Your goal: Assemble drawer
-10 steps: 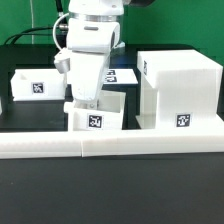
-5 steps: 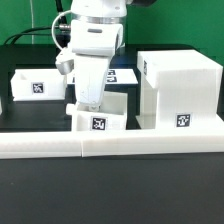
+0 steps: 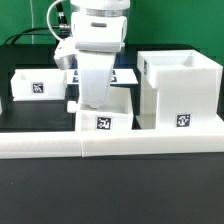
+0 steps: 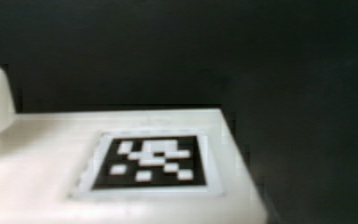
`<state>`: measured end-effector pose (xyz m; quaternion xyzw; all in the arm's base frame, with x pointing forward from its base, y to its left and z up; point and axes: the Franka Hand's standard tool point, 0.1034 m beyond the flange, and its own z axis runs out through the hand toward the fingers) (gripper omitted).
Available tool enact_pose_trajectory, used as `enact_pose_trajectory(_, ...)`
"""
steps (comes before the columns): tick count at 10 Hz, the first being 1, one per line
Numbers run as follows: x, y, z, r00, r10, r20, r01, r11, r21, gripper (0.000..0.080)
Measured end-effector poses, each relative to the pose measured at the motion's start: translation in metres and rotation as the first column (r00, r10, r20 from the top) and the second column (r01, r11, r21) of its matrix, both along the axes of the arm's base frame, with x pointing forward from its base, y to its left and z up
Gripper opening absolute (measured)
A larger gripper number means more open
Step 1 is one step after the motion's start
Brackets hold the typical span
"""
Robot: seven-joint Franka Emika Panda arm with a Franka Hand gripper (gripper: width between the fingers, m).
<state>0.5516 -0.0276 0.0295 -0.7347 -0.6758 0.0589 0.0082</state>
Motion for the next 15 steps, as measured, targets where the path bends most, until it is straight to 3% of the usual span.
enact_pose_trajectory(9,-0.005,0.002,-0.007,1.0,-0.003,0.03,0.003,1.0,0.005,0.0042)
enact_pose_trajectory(15,-0.005,0.009,-0.013,0.991,-0.034,0.133,0.031,0.999,0.022,0.0042)
